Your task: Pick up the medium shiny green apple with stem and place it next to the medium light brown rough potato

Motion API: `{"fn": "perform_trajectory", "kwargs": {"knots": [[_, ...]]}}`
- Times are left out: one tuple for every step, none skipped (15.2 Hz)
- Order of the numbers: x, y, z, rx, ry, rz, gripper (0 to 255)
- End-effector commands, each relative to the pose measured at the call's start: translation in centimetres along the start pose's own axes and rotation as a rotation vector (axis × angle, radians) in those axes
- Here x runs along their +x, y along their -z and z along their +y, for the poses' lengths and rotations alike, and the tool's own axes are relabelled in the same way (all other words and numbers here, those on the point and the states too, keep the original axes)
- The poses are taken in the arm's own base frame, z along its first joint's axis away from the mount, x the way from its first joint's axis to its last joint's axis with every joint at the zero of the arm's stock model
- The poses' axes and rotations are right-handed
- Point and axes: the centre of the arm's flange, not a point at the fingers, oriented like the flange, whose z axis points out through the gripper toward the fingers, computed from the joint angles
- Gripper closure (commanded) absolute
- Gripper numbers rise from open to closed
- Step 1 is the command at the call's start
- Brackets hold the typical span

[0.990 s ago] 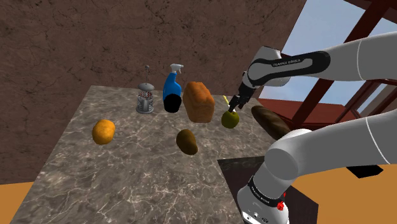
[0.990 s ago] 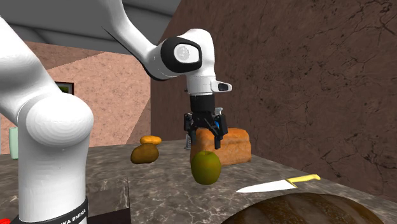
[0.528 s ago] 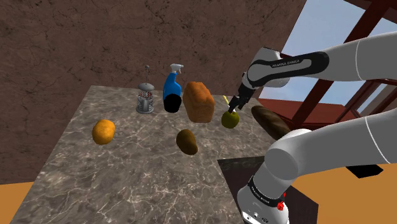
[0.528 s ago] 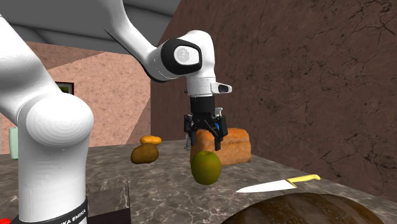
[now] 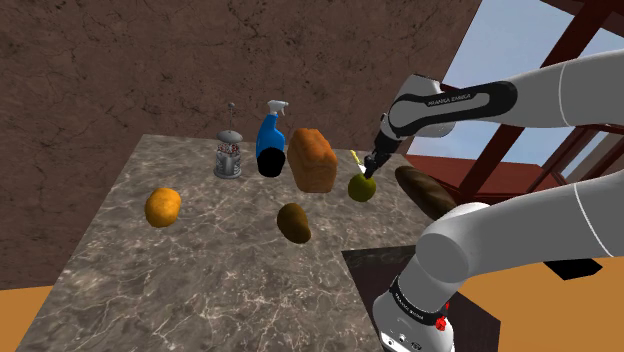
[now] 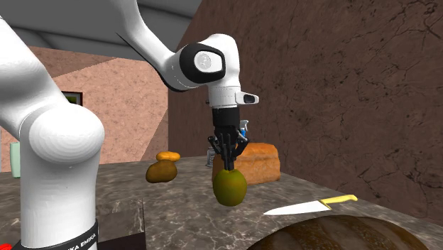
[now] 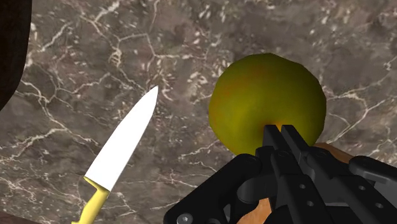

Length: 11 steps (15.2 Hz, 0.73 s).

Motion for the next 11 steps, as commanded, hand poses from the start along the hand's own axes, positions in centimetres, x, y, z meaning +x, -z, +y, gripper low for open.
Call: {"fn": "perform_trajectory", "kwargs": {"knots": [[0.0, 0.0, 0.0, 0.000, 0.000, 0.000, 255], [0.0, 0.0, 0.0, 0.000, 0.000, 0.000, 255], [0.1, 0.5, 0.0, 0.000, 0.000, 0.000, 255], [0.1, 1.0, 0.0, 0.000, 0.000, 0.000, 255], [0.2, 1.6, 0.0, 0.000, 0.000, 0.000, 255], [0.3, 2.1, 0.0, 0.000, 0.000, 0.000, 255], [0.3, 2.6, 0.0, 0.000, 0.000, 0.000, 255], [0.4, 3.1, 0.0, 0.000, 0.000, 0.000, 255], [0.4, 3.7, -0.1, 0.000, 0.000, 0.000, 255], [0.5, 4.2, -0.1, 0.000, 0.000, 0.000, 255], [0.6, 4.7, -0.1, 0.000, 0.000, 0.000, 255]]}}
